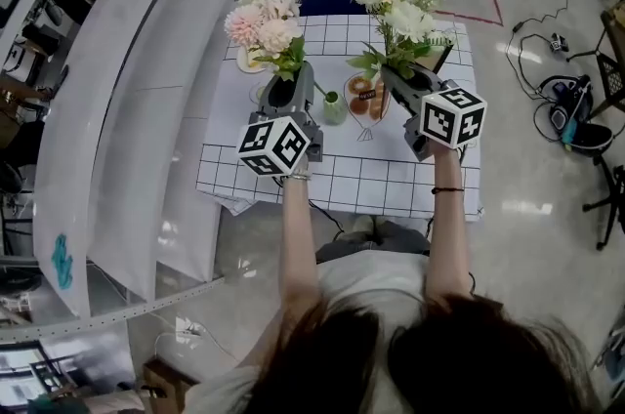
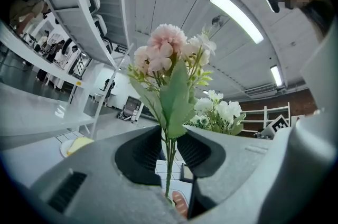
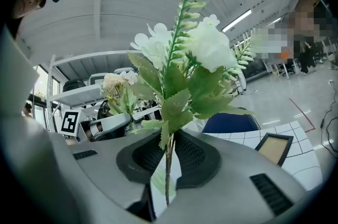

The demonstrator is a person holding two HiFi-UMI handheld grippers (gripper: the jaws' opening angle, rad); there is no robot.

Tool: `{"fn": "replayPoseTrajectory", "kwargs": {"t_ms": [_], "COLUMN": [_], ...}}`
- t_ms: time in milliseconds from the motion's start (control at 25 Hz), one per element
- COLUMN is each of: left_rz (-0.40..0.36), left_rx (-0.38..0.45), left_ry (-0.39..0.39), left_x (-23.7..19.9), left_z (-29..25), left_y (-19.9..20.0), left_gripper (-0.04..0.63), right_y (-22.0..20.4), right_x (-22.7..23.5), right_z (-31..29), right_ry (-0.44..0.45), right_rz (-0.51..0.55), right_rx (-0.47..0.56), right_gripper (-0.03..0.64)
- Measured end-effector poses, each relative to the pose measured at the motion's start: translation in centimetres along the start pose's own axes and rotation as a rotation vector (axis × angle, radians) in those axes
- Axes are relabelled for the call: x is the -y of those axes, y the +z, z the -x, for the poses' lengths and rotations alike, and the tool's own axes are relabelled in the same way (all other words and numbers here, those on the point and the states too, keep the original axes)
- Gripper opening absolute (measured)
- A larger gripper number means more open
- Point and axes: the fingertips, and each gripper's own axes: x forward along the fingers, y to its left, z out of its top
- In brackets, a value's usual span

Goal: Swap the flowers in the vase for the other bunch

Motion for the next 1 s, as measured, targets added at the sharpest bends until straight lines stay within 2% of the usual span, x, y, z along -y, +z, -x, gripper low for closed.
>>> {"fn": "replayPoseTrajectory", "kwargs": {"t_ms": [560,1000], "left_rz": [0.012,0.008], "left_rx": [0.039,0.040], "left_ry": [0.053,0.109], "left_x": [-0.8,-1.9], "left_z": [2.7,5.0], "left_y": [3.0,3.2], "left_gripper": [0.098,0.098], "right_y": [-0.4,-1.1], "right_x": [-1.0,-2.6], "right_z": [-1.0,-1.8], "right_ry": [0.041,0.081], "right_rz": [-0.009,-0.005], "right_rx": [-0.018,-0.046], "right_gripper": [0.054,0.054]}}
